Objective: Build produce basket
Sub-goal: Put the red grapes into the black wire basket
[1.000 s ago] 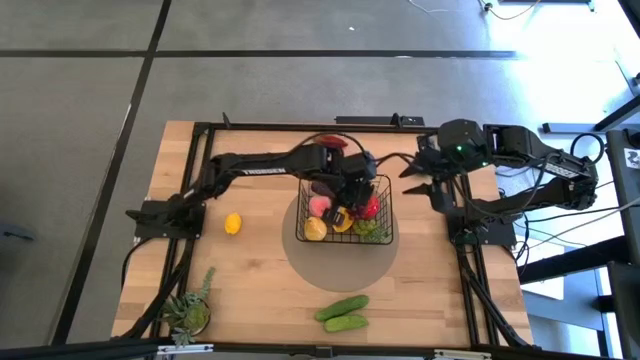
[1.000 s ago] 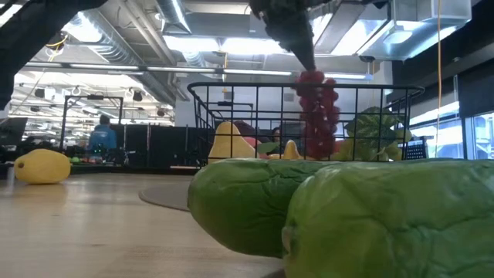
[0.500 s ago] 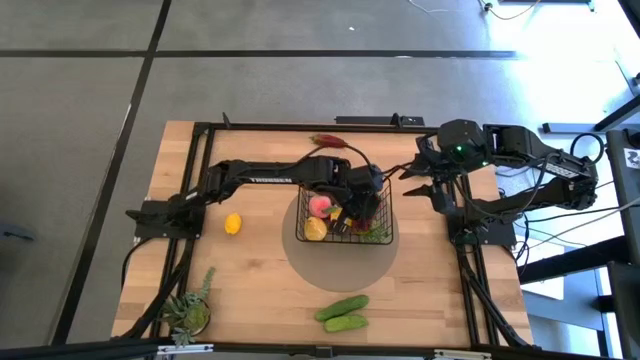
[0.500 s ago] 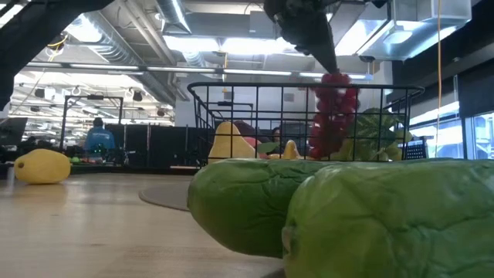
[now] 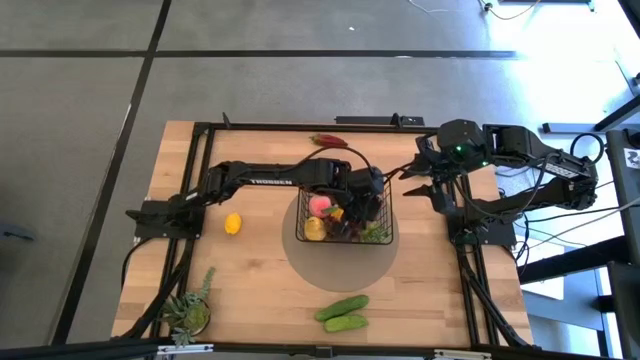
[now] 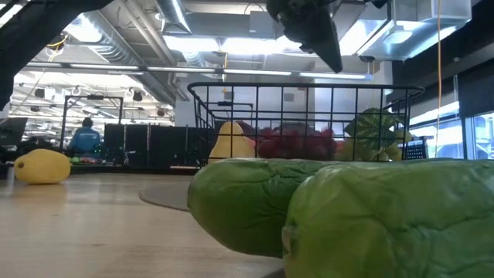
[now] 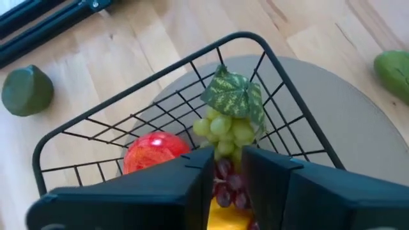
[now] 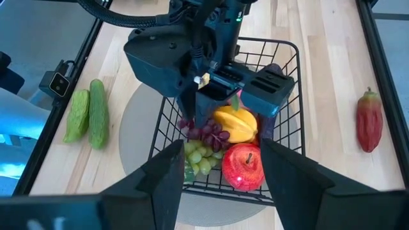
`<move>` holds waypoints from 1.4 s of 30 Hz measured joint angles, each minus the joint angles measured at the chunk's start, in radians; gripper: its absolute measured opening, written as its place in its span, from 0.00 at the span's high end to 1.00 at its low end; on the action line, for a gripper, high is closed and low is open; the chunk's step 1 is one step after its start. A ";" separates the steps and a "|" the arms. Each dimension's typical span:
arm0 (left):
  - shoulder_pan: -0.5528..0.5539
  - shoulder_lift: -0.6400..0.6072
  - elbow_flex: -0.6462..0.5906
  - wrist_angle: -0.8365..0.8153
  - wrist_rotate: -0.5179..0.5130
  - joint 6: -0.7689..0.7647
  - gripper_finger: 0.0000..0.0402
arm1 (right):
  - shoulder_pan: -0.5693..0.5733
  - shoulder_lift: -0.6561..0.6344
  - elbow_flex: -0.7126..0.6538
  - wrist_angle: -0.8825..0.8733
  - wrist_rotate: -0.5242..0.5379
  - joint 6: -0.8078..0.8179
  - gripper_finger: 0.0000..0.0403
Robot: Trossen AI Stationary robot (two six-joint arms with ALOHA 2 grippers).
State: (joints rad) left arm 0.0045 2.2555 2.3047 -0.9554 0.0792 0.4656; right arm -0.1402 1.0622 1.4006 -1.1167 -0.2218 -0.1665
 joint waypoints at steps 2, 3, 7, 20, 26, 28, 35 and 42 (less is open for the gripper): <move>0.000 0.000 0.000 0.009 -0.007 0.000 0.82 | 0.000 0.000 0.000 -0.002 0.000 0.000 0.51; 0.000 0.000 0.000 0.011 -0.021 0.000 0.82 | 0.000 0.000 0.000 -0.002 0.000 0.000 0.51; 0.002 0.000 0.000 0.008 -0.075 -0.025 0.82 | 0.000 0.000 0.000 -0.004 0.000 -0.001 0.51; 0.083 -0.130 0.001 -0.152 -0.096 -0.302 0.82 | 0.000 -0.092 0.000 -0.036 0.001 -0.004 0.51; 0.124 -0.195 0.000 -0.206 -0.098 -0.374 0.82 | 0.001 -0.126 0.000 -0.037 -0.001 -0.017 0.51; 0.140 -0.210 0.000 -0.195 -0.103 -0.395 0.82 | 0.000 -0.133 0.000 -0.040 0.002 -0.018 0.51; 0.199 -0.242 0.000 -0.261 -0.089 -0.484 0.83 | 0.000 -0.128 0.000 -0.043 0.001 0.042 0.51; 0.166 -0.260 0.000 -0.359 -0.056 -0.491 0.83 | 0.000 -0.102 0.000 -0.078 -0.001 0.058 0.51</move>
State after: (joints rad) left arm 0.1703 1.9953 2.3050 -1.3148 0.0231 -0.0251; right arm -0.1406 0.9606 1.4006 -1.1952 -0.2224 -0.1085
